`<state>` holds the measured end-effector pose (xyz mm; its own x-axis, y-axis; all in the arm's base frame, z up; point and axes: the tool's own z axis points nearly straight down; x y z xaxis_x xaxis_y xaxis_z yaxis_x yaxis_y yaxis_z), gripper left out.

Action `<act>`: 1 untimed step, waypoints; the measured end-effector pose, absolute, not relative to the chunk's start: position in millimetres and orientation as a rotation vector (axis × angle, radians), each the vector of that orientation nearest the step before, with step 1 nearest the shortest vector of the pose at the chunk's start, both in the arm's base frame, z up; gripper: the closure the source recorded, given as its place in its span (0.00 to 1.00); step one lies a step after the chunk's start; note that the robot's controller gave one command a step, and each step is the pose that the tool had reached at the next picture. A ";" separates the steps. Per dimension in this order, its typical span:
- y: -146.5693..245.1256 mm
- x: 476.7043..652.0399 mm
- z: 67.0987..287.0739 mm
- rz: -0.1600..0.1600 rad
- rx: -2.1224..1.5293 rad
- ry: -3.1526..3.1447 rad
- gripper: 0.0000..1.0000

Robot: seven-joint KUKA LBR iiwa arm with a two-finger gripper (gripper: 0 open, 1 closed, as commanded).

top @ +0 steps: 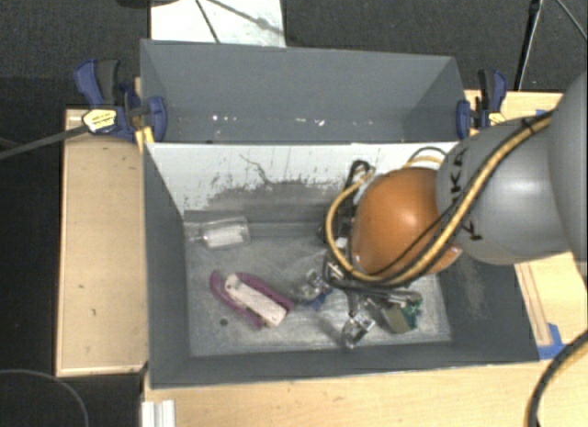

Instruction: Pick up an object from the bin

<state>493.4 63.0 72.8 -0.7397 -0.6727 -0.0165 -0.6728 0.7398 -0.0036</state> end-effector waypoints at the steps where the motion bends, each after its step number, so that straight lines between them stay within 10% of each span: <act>1: 63.9 496.4 76.3 0.001 -1.122 2.908 1.00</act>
Offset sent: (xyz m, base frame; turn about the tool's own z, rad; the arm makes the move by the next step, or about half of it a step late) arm 0.0000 0.0000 0.0000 0.0000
